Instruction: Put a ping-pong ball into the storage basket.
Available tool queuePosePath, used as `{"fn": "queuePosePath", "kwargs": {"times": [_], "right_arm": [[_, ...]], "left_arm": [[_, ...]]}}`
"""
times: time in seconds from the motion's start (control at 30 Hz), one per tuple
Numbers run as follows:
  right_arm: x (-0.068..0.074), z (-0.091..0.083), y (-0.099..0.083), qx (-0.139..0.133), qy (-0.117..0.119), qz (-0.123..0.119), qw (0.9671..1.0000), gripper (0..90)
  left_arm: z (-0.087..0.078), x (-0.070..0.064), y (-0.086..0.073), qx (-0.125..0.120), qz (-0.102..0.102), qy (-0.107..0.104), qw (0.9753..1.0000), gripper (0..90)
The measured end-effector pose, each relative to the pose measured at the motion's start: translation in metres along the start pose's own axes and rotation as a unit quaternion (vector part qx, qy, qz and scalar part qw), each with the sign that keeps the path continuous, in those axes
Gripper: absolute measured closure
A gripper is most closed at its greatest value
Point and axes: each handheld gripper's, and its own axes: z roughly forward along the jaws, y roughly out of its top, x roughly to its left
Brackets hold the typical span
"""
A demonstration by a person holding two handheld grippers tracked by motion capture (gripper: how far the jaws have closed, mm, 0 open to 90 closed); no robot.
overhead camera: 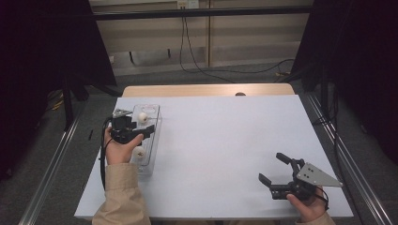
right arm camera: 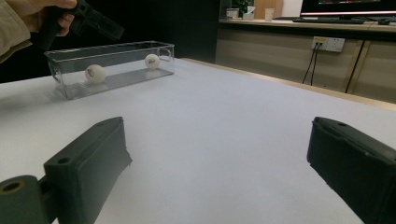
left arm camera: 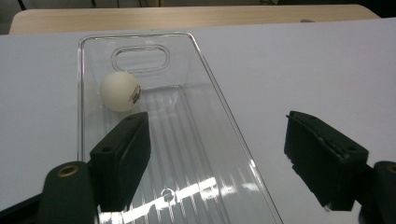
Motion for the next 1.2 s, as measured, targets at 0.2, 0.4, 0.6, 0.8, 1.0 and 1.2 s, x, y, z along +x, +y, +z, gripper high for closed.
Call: {"fn": "queuePosePath", "kwargs": {"times": [0.2, 0.4, 0.6, 0.8, 1.0, 1.2], "right_arm": [[0.000, -0.001, 0.000, 0.000, 0.000, 0.000, 1.0000, 4.4], [0.001, -0.001, 0.000, 0.000, 0.001, 0.002, 1.0000, 4.3], [0.001, -0.002, 0.000, -0.001, -0.001, 0.003, 1.0000, 4.3], [0.000, -0.002, -0.001, -0.001, -0.001, 0.003, 1.0000, 4.3], [0.000, -0.003, -0.001, -0.001, -0.001, 0.005, 1.0000, 4.3], [-0.001, -0.002, -0.001, -0.001, -0.001, 0.005, 1.0000, 4.3]], "left_arm": [[-0.006, -0.005, -0.007, -0.010, 0.008, -0.004, 0.9999, 18.1], [-0.011, -0.006, -0.015, -0.021, 0.006, -0.006, 0.9997, 13.5], [-0.012, -0.006, -0.021, -0.029, 0.005, -0.011, 0.9995, 11.4], [-0.017, -0.009, -0.026, -0.049, 0.009, -0.020, 0.9986, 9.3], [-0.020, -0.012, -0.031, -0.065, 0.012, -0.034, 0.9972, 7.8], [-0.022, -0.015, -0.036, -0.078, 0.022, -0.050, 0.9955, 6.0]]}}
